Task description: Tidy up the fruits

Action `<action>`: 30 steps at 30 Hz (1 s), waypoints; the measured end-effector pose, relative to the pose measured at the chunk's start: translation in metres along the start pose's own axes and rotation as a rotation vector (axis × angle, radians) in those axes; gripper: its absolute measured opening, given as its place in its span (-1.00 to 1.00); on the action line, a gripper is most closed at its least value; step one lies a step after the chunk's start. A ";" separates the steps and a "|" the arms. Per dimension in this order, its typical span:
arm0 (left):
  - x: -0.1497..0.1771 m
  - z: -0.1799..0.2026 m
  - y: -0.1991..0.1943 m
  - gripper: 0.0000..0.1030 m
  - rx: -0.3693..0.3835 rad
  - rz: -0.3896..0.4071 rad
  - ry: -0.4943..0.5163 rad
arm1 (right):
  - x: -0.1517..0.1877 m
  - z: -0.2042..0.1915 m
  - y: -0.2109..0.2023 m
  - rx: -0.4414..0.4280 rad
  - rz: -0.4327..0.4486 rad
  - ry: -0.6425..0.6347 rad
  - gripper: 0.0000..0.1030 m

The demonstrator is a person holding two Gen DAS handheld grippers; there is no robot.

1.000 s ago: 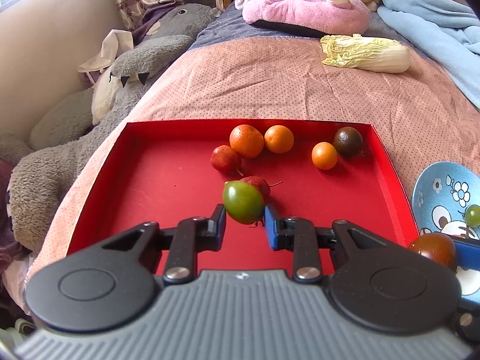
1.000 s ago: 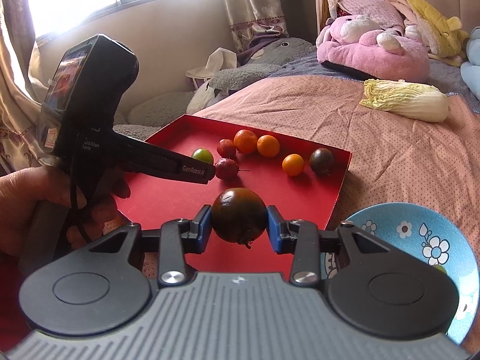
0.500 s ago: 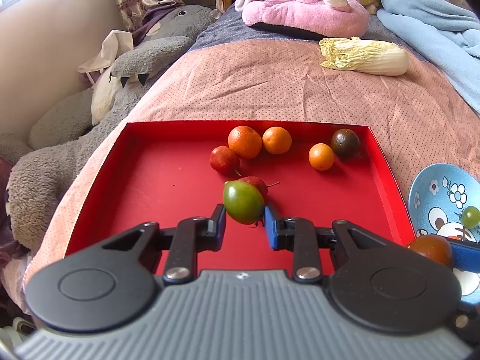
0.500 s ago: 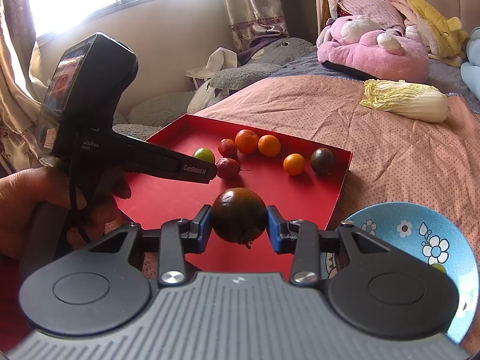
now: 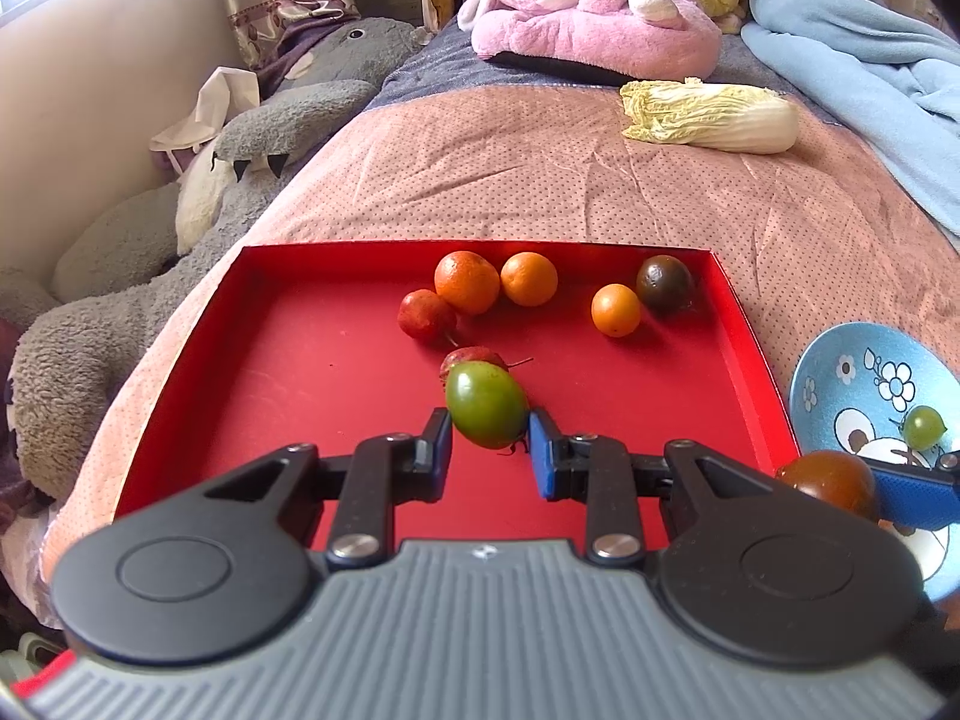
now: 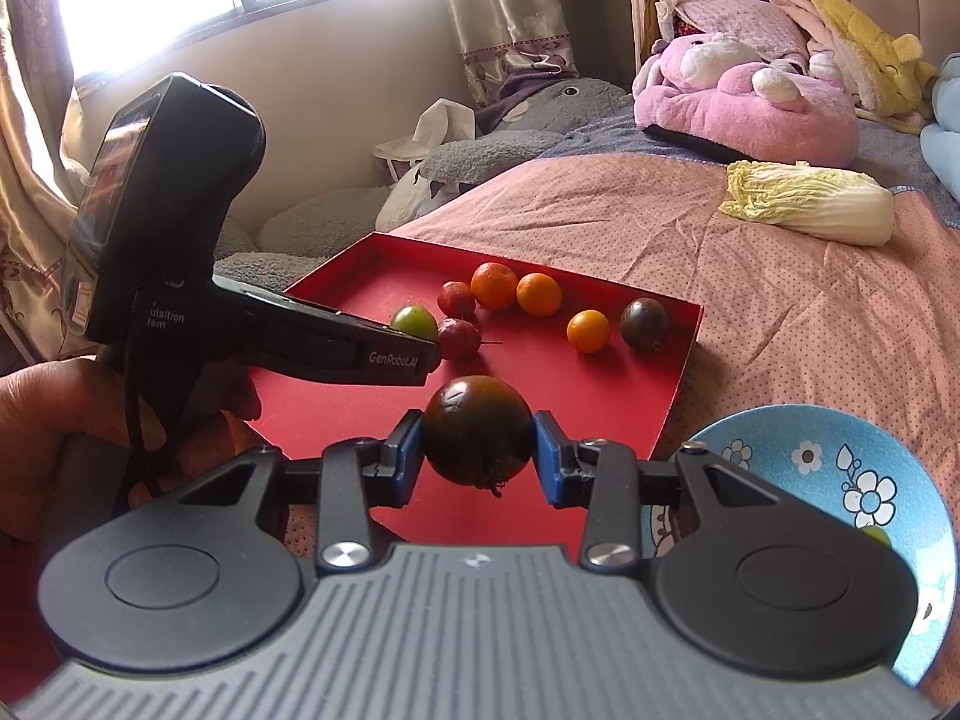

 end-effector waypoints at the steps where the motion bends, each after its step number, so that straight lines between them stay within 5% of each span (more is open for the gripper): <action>1: 0.000 0.001 -0.001 -0.41 0.001 0.002 0.001 | 0.000 0.000 0.000 0.000 0.000 0.001 -0.14; 30: 0.002 0.012 -0.002 -0.40 0.005 0.002 0.021 | 0.004 0.021 -0.021 0.027 0.017 0.044 -0.14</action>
Point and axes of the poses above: each gripper's, at about its wrist camera, not at the fingertips, and y roughly the way its jaws point, z to its right, x to its underside, the point moved 6 cm from there along y, roughly the way its jaws point, and after that the axes turned 15 degrees about z, right-handed, at the moved point
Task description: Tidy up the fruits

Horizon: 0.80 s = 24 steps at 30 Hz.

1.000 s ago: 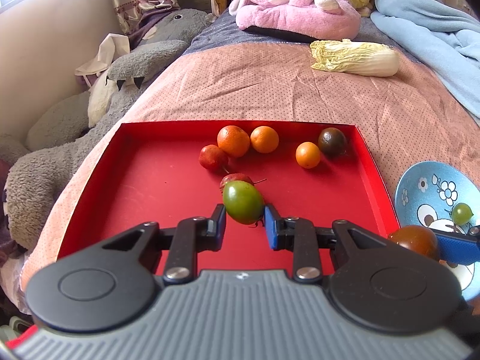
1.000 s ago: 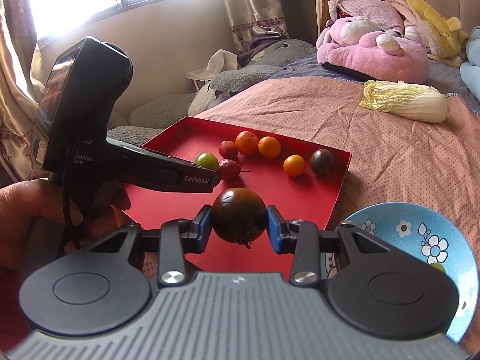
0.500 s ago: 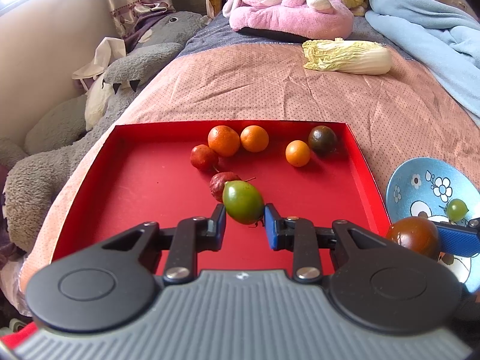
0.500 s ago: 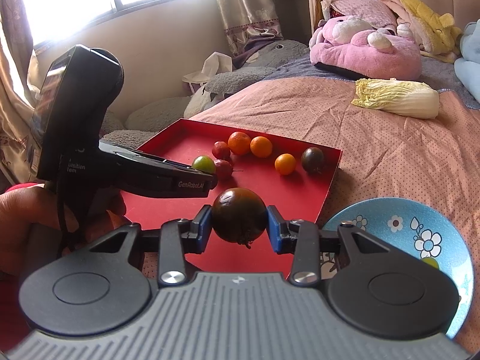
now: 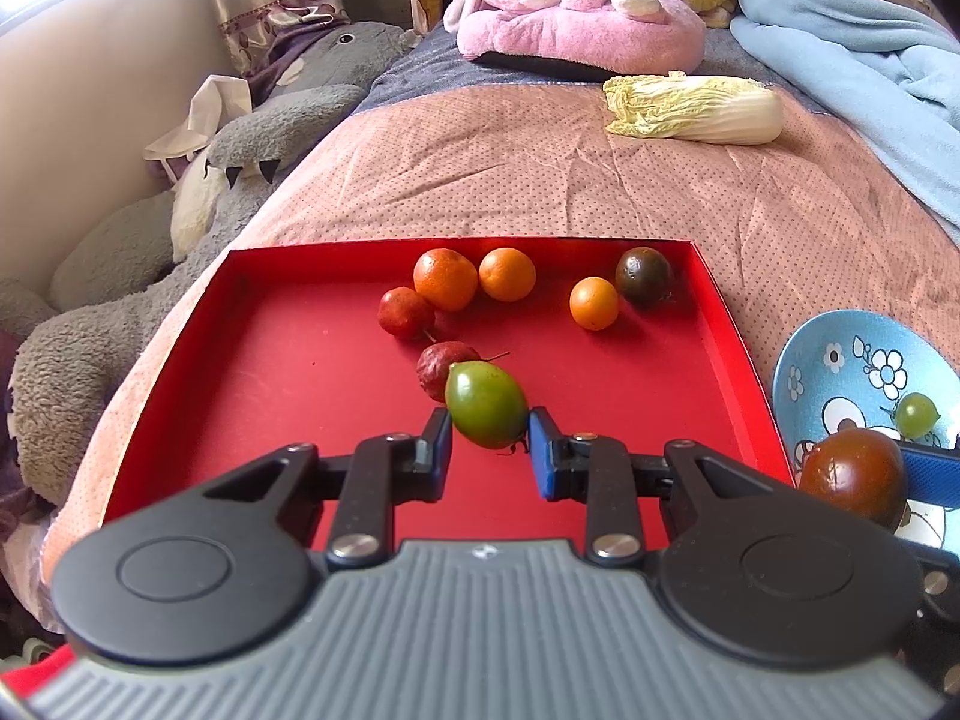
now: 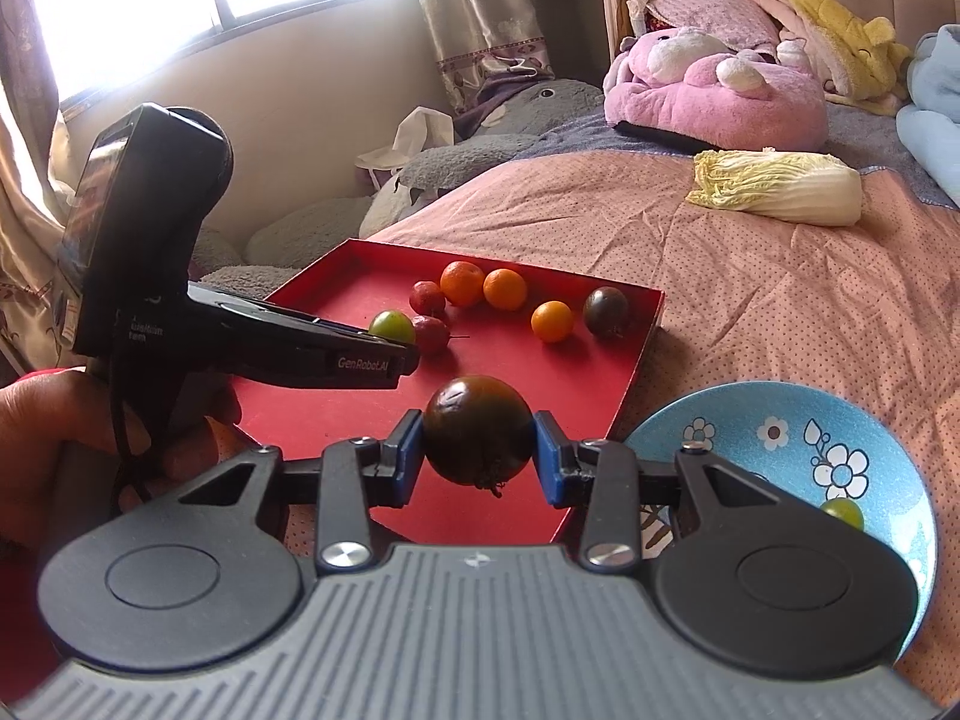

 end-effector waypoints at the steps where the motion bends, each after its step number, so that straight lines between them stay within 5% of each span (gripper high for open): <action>1: 0.000 0.000 0.000 -0.40 0.000 0.000 0.000 | 0.000 0.001 -0.001 0.002 0.001 0.001 -0.14; 24: 0.001 0.000 0.000 -0.41 -0.001 0.001 0.002 | 0.000 0.013 -0.009 0.029 0.009 0.018 -0.14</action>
Point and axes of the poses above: each gripper's, at about its wrist camera, not at the fingertips, and y roughly the way its jaws point, z to its right, x to its underside, the point moved 6 cm from there along y, roughly the way its jaws point, and after that the axes turned 15 degrees about z, right-handed, at the moved point
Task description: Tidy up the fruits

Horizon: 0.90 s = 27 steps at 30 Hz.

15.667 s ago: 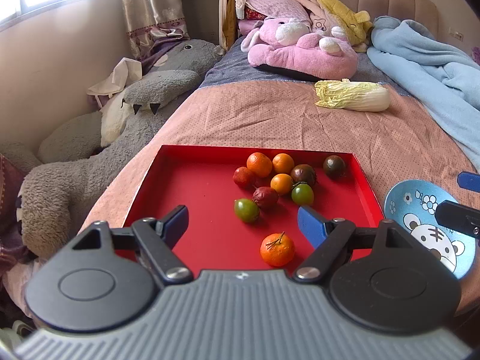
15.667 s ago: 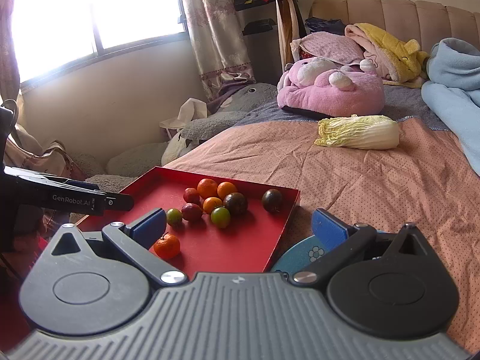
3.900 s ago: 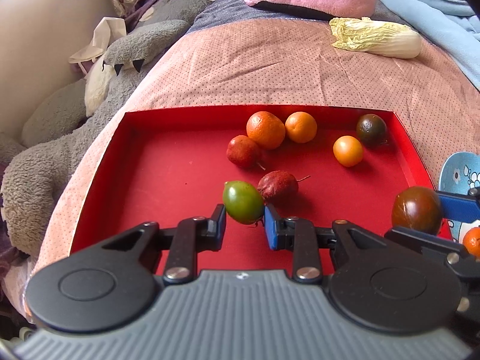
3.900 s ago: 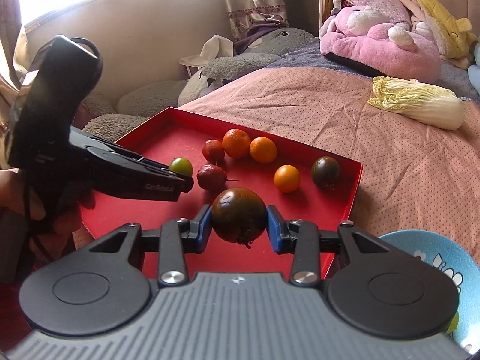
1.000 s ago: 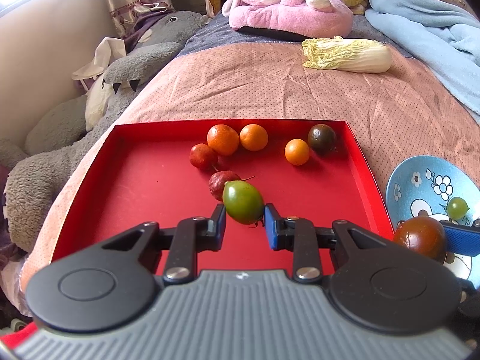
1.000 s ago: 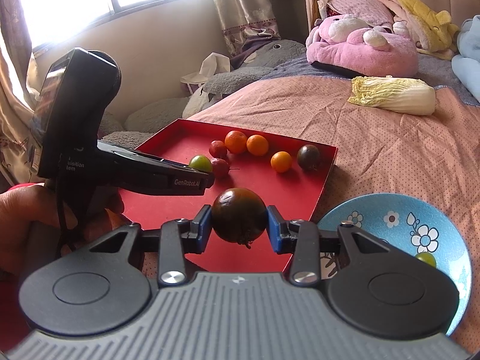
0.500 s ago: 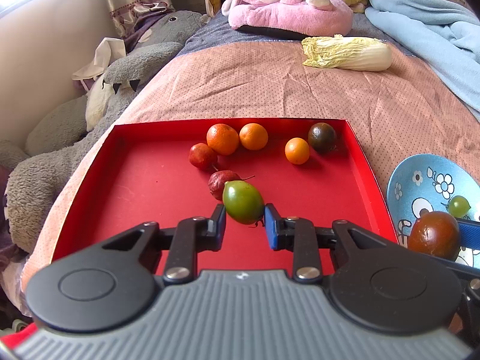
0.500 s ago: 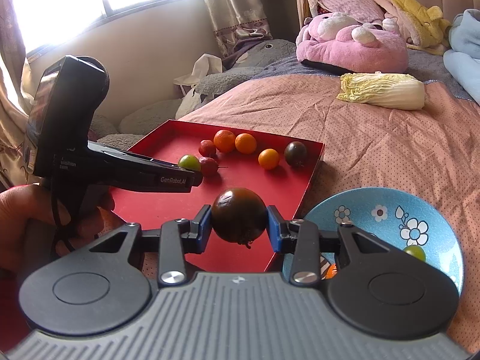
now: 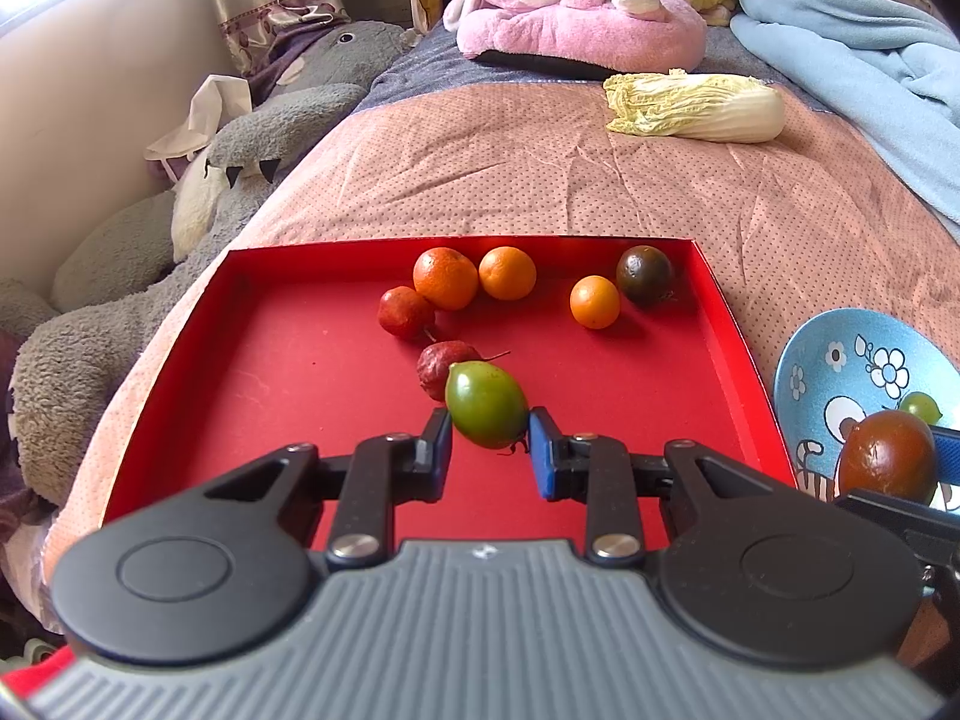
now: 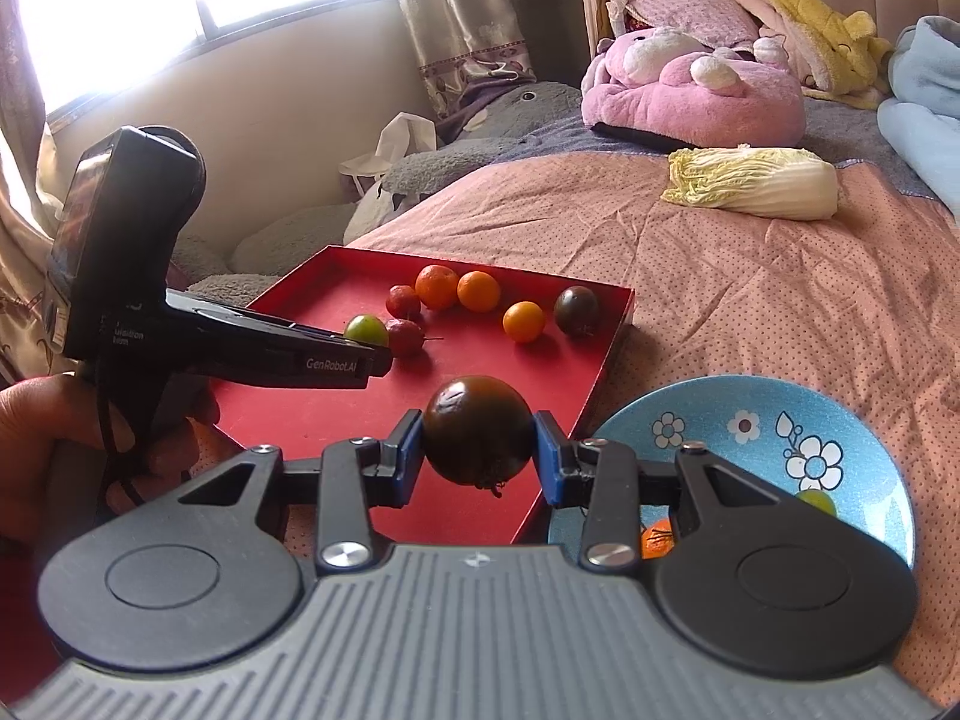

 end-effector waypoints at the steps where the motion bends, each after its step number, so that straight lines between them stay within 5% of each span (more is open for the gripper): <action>1: 0.000 0.000 0.000 -0.41 0.001 0.000 0.000 | 0.000 0.002 -0.001 0.002 0.000 0.002 -0.14; 27: -0.002 0.020 -0.013 -0.41 0.033 0.041 0.046 | 0.021 0.081 -0.050 0.175 0.006 0.051 -0.14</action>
Point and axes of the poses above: each gripper's, at about its wrist camera, not at the fingertips, and y roughly the way its jaws point, z to its right, x to its underside, the point moved 6 cm from there along y, roughly the way its jaws point, and after that the axes turned 15 degrees about z, right-handed, at the moved point
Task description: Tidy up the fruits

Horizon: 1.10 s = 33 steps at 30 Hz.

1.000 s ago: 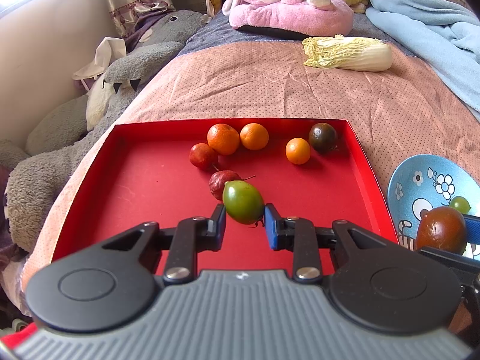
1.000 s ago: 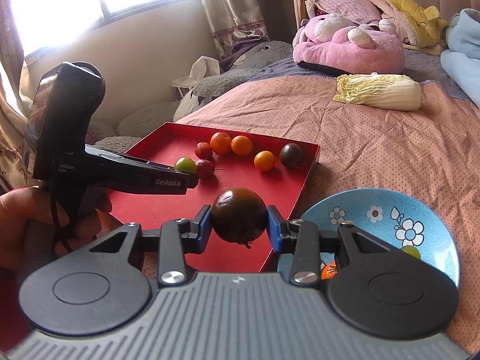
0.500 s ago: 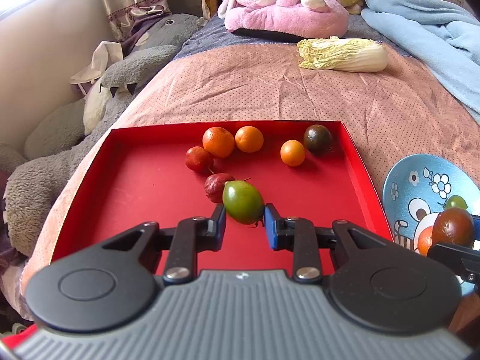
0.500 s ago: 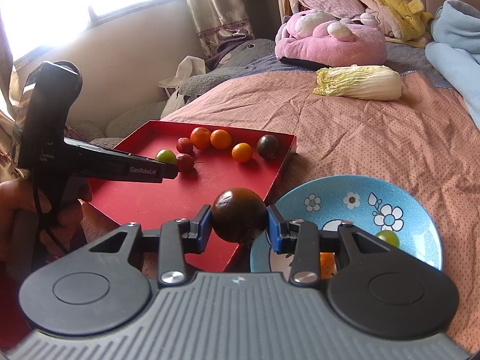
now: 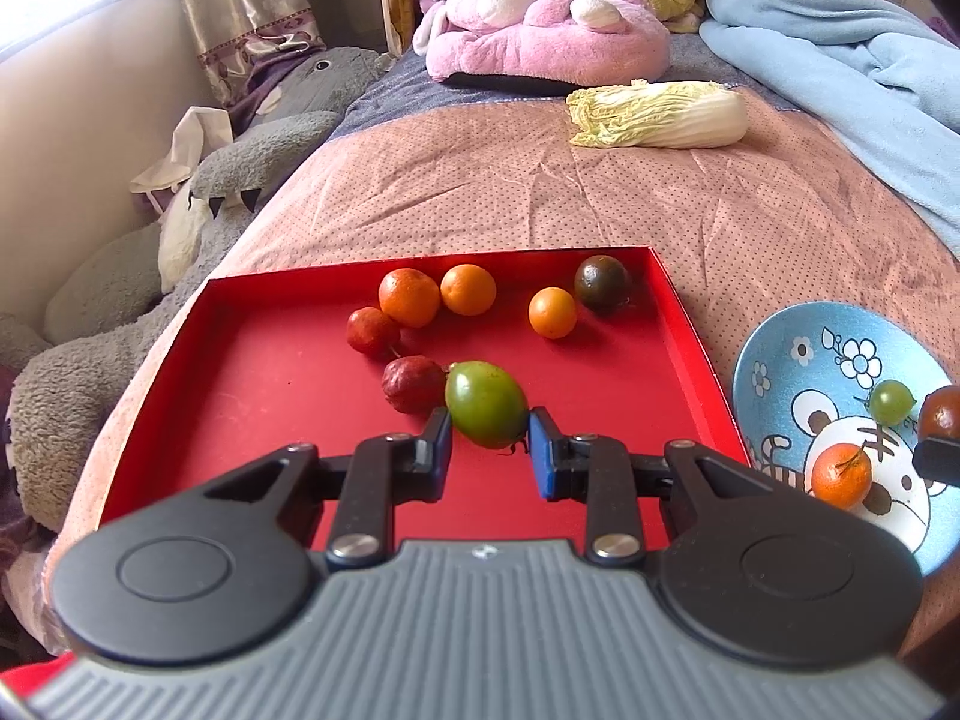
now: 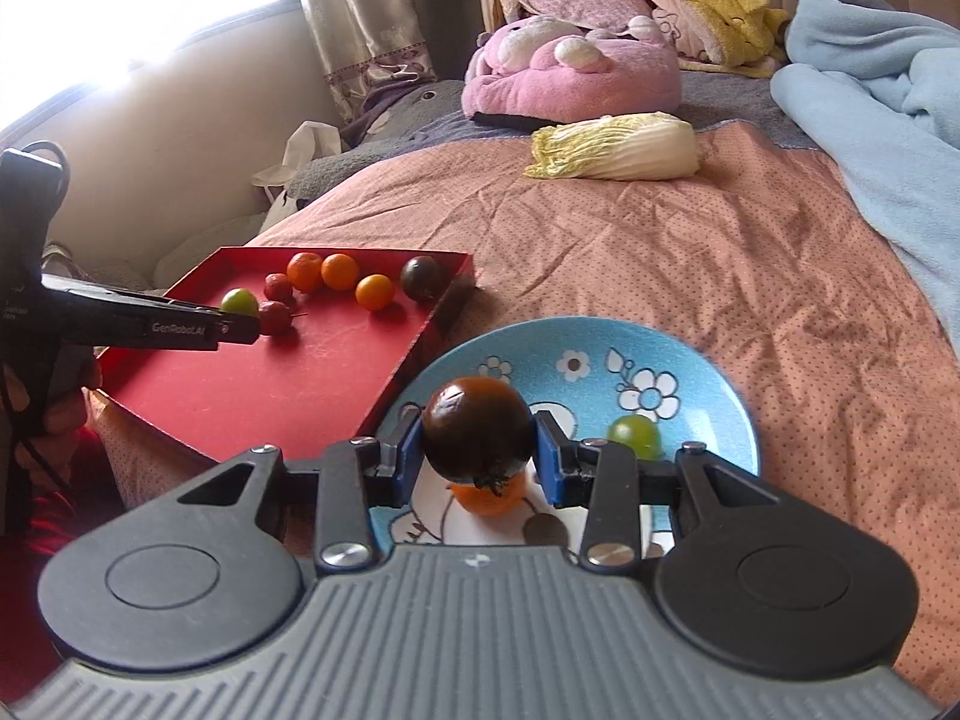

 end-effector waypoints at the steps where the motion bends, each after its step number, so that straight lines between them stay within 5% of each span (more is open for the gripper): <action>1: 0.000 0.001 -0.001 -0.41 0.005 0.000 0.000 | 0.000 0.006 -0.002 0.013 0.001 0.004 -0.14; 18: 0.003 0.055 -0.017 -0.41 0.141 0.060 0.077 | 0.041 0.058 0.022 0.161 -0.069 -0.038 -0.14; 20: 0.002 0.058 -0.017 -0.41 0.156 0.064 0.082 | 0.041 0.060 0.023 0.166 -0.063 -0.029 -0.03; 22: 0.001 0.063 -0.018 -0.41 0.168 0.068 0.090 | 0.036 0.061 0.019 0.173 -0.029 -0.015 0.51; 33: -0.001 0.122 -0.037 -0.40 0.298 0.076 0.110 | -0.007 0.068 -0.020 0.184 0.122 0.084 0.76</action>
Point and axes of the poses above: each gripper's, at about its wrist camera, not at the fingertips, and y roughly the way its jaws point, z to its right, x to its underside, the point moved 6 cm from there along y, roughly the way its jaws point, and after that the axes turned 15 degrees about z, right-handed, at the moved point
